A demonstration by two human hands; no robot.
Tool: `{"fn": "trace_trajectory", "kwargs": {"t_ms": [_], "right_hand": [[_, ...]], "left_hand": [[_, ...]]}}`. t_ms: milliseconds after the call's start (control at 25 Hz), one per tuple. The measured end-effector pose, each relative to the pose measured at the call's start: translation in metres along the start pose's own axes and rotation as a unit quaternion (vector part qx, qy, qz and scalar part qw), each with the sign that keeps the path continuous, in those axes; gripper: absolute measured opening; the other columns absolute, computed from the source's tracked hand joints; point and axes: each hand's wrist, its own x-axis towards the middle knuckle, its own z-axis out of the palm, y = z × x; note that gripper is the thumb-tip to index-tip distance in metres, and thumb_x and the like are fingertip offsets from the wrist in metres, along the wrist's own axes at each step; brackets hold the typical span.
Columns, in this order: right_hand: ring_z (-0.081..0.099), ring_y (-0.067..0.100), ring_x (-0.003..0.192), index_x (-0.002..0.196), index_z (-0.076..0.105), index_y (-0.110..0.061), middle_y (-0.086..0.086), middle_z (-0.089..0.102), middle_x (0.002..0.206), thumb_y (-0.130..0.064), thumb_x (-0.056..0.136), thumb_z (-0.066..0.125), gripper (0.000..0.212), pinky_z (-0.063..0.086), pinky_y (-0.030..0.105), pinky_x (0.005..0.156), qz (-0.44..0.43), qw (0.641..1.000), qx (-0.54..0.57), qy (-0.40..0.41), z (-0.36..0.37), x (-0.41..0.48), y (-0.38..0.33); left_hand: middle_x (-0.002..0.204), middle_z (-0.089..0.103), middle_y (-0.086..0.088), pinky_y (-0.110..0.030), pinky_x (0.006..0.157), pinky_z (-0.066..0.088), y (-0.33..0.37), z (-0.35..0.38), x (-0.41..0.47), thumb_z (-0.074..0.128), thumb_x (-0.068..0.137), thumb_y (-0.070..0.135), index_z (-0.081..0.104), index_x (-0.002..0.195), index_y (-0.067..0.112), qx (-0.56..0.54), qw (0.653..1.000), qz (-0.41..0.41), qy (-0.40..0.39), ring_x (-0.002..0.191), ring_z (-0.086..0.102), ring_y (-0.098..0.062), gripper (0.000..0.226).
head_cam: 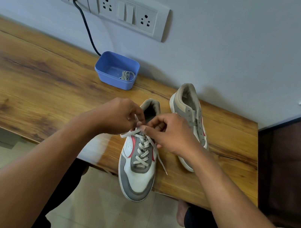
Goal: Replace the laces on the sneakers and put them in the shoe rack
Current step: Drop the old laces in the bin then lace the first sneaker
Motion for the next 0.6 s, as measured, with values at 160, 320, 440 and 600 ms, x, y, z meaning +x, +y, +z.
{"fn": "trace_trajectory", "kwargs": {"t_ms": [160, 320, 440, 600], "right_hand": [[0.069, 0.01, 0.057, 0.087, 0.073, -0.026, -0.003, 0.071, 0.068, -0.025, 0.099, 0.072, 0.013, 0.066, 0.041, 0.068, -0.004, 0.999, 0.009, 0.043, -0.002, 0.003, 0.002], [0.074, 0.015, 0.076, 0.096, 0.074, -0.014, 0.003, 0.074, 0.084, -0.02, 0.102, 0.067, 0.011, 0.063, 0.036, 0.065, 0.048, 0.981, 0.163, 0.099, -0.026, 0.006, 0.003], [0.077, 0.019, 0.076, 0.099, 0.076, -0.013, 0.008, 0.078, 0.09, -0.018, 0.095, 0.076, 0.006, 0.066, 0.04, 0.068, 0.036, 0.986, 0.158, 0.029, -0.009, 0.0, -0.001], [0.077, 0.014, 0.069, 0.096, 0.078, -0.014, 0.002, 0.078, 0.086, -0.002, 0.089, 0.08, 0.015, 0.066, 0.034, 0.072, -0.027, 0.993, 0.095, 0.07, -0.009, 0.003, -0.002]], "left_hand": [[0.083, 0.071, 0.01, -0.032, 0.073, 0.055, -0.002, 0.001, 0.001, 0.07, 0.093, 0.023, 0.076, 0.096, 0.034, -0.015, 1.0, -0.01, -0.001, 0.082, 0.065, -0.01, 0.013], [0.087, 0.069, 0.009, -0.026, 0.066, 0.046, -0.001, 0.001, 0.001, 0.068, 0.094, 0.022, 0.076, 0.096, 0.032, -0.022, 1.0, -0.009, -0.006, 0.081, 0.062, -0.008, 0.014], [0.089, 0.07, 0.007, -0.025, 0.066, 0.046, -0.001, 0.0, 0.002, 0.068, 0.093, 0.023, 0.076, 0.099, 0.033, -0.012, 1.0, -0.012, -0.004, 0.081, 0.062, -0.008, 0.014], [0.087, 0.07, 0.005, -0.026, 0.067, 0.049, -0.002, 0.0, 0.001, 0.067, 0.093, 0.021, 0.077, 0.099, 0.033, -0.009, 1.0, -0.014, -0.007, 0.08, 0.063, -0.009, 0.017]]}}
